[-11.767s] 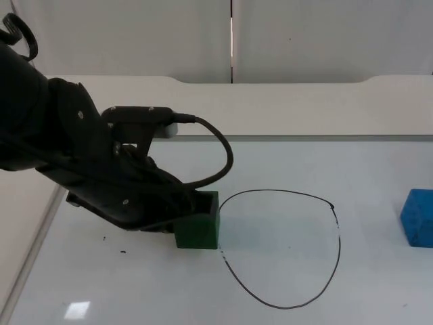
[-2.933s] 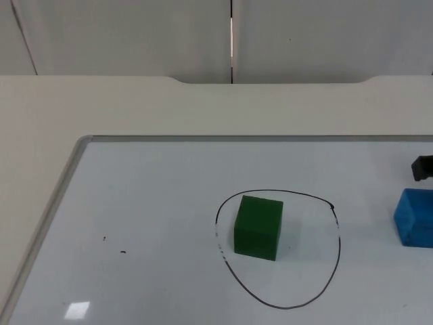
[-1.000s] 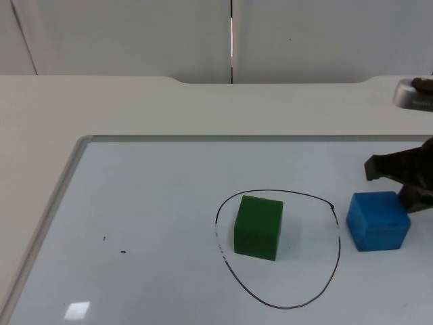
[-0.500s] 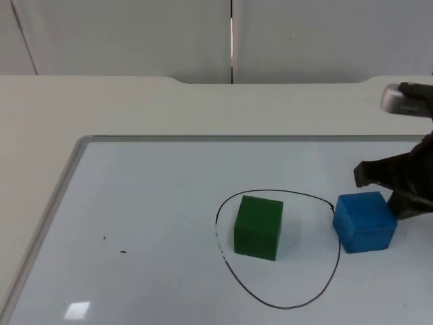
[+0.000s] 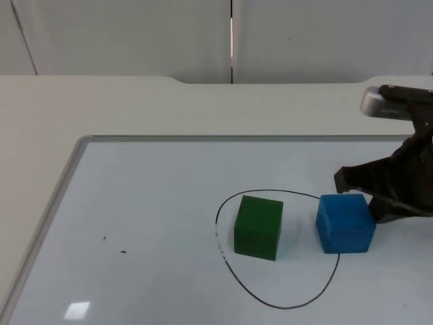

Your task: Push the two cubes into the marked area.

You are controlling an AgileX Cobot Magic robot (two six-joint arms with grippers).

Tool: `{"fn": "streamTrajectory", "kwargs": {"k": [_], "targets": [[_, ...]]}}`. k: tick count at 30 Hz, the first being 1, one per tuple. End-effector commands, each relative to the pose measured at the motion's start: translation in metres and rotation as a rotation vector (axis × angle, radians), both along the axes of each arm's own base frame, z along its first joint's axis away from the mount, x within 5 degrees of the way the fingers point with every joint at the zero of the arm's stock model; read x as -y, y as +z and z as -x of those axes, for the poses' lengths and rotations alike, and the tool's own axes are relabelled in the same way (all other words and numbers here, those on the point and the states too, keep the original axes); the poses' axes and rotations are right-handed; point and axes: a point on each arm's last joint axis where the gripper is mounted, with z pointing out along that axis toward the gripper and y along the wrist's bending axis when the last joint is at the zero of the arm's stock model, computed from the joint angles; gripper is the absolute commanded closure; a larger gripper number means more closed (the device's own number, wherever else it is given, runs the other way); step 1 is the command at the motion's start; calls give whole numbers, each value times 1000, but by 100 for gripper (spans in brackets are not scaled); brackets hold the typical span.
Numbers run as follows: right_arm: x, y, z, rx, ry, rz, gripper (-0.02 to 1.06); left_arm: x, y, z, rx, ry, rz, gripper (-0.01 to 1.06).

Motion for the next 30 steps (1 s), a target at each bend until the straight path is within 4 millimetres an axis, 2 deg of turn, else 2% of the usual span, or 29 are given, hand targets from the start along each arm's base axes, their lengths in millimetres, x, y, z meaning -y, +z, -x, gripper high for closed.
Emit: {"fn": "streamTrajectory", "kwargs": {"k": [1,6,16,23,30], "targets": [[-2,1,1,-1,2,-1,104,0,3,1,11,0,11,105],[-2,-1,0,-6,-12,-6,104,0,2,1,9,-1,11,105],[-4,-37,-4,-51,-28,9,104,0,2,1,8,-1,13,105],[-5,-36,-7,-51,-28,8,104,0,2,1,9,-2,12,105],[-26,-28,-9,-26,16,-13,104,0,2,1,9,-2,12,105]]}}
